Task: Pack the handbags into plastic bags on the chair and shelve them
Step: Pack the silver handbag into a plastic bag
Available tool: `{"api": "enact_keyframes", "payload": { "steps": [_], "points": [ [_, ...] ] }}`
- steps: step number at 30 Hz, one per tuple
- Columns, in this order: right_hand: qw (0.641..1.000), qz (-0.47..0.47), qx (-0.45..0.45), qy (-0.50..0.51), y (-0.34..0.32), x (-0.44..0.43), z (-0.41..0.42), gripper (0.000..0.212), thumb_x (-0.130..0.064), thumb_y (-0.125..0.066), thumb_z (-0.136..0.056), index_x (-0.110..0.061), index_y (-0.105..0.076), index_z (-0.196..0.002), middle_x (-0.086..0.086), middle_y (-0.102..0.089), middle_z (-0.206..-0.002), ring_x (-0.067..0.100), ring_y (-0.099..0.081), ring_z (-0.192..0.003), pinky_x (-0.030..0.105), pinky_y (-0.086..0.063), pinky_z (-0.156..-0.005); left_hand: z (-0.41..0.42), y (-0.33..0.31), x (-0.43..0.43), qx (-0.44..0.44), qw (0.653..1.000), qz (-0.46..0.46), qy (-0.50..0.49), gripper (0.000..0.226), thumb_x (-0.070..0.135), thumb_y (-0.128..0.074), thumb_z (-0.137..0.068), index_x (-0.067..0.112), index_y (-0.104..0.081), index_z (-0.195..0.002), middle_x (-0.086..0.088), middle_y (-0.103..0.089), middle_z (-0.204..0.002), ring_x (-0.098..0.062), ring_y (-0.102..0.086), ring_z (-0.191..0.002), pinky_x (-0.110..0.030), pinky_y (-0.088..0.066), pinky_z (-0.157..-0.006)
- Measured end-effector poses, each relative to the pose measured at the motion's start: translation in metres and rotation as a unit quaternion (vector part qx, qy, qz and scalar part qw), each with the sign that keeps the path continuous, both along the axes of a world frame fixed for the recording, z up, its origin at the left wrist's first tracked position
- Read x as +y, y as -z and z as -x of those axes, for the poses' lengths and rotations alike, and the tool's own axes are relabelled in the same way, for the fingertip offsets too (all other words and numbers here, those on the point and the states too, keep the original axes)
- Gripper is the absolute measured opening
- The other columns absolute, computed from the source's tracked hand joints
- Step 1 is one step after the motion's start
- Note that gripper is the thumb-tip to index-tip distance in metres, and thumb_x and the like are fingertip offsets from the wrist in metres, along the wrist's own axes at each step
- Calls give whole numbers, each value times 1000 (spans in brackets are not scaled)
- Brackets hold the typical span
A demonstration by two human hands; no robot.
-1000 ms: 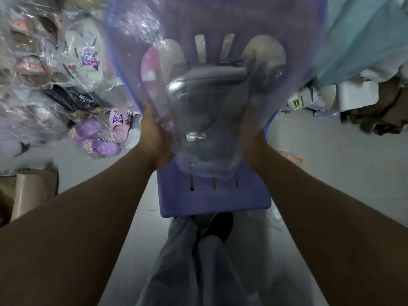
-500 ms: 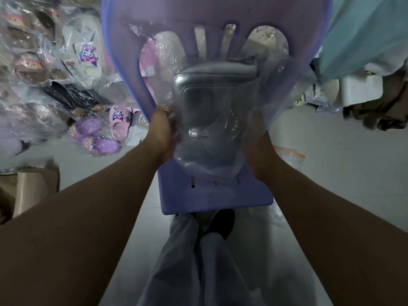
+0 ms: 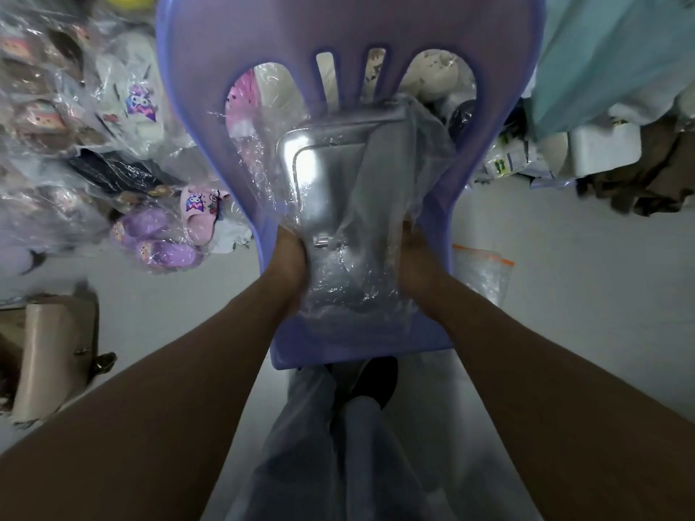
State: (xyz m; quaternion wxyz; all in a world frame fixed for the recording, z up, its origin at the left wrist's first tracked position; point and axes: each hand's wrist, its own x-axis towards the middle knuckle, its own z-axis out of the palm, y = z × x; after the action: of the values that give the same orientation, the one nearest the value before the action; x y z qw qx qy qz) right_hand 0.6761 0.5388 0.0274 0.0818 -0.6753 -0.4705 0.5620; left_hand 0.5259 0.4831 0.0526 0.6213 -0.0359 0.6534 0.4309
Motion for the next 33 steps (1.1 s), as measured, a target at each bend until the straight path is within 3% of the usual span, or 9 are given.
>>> {"api": "enact_keyframes", "payload": {
  "steps": [3, 6, 11, 17, 22, 24, 27, 30, 33],
  "points": [
    [997, 47, 11, 63, -20, -10, -1, 86, -74, -18, -92, -10, -60, -130, 5, -66, -105, 6, -57, -80, 23, -49, -82, -7, -7, -24, 48, 999, 19, -4, 64, 53, -17, -106, 11, -50, -143, -18, -61, -132, -26, -62, -114, -46, -44, -109],
    [991, 70, 28, 115, -58, -20, -9, 33, -51, -25, -107, -31, -51, -102, -3, -46, -71, 3, -39, -55, 17, -36, -54, -8, -19, -43, 9, 999, 49, 16, 71, 67, -29, -96, 15, -60, -134, -20, -66, -126, -34, -66, -111, -47, -49, -102],
    [988, 114, 70, 78, -117, -13, -25, 70, -65, -23, -102, -17, -42, -149, 10, -50, -148, 21, -53, -127, 32, -38, -113, -9, -68, -53, -29, 990, 101, 98, 76, 77, -32, -91, 18, -62, -129, -13, -68, -122, -30, -66, -109, -43, -50, -99],
    [987, 97, 122, 43, -165, 31, -29, 45, -46, -38, -105, -14, -64, -88, 9, -66, -77, 20, -62, -64, 26, -50, -61, 2, -120, -20, -90, 981, 47, 164, 66, 75, -35, -89, 25, -78, -98, -4, -76, -101, -22, -72, -90, -32, -56, -78],
    [958, 121, 250, 65, -181, 59, -26, 30, -34, -48, -99, -11, -68, -102, 11, -69, -95, 27, -67, -85, 34, -54, -80, 22, -135, 3, -50, 991, 18, 126, 51, 59, -39, -96, 23, -71, -81, -2, -71, -83, -17, -66, -64, -24, -56, -60],
    [958, 110, 247, 99, -184, 67, -24, 15, -31, -58, -91, -19, -66, -90, 5, -60, -92, 21, -61, -82, 28, -52, -69, 30, -132, 8, 37, 993, 29, 111, 39, 45, -41, -97, 25, -57, -68, 4, -60, -62, -7, -48, -43, -12, -32, -40],
    [958, 43, 223, 175, -179, 72, -21, 11, -29, -65, -89, -20, -62, -87, -2, -55, -85, 12, -56, -73, 24, -49, -55, 39, -130, 20, 118, 993, -21, 4, 7, 22, -50, -98, 20, -56, -95, 2, -51, -70, -5, -47, -43, -15, -36, -40],
    [950, 33, 245, 191, -177, 71, -2, 49, -39, -77, -75, -15, -67, -116, 1, -63, -105, 14, -60, -79, 22, -49, -51, 44, -130, 31, 124, 989, -84, 13, 30, 28, -54, -95, 16, -60, -122, -4, -62, -103, -20, -67, -77, -31, -60, -64],
    [968, 0, 194, 159, -180, 65, 15, 36, -39, -79, -83, -20, -68, -111, -2, -65, -100, 15, -60, -83, 23, -50, -59, 36, -130, 38, 145, 983, -86, 68, 49, 48, -62, -87, 22, -56, -128, -1, -63, -104, -21, -65, -88, -36, -60, -70]
  ]
}}
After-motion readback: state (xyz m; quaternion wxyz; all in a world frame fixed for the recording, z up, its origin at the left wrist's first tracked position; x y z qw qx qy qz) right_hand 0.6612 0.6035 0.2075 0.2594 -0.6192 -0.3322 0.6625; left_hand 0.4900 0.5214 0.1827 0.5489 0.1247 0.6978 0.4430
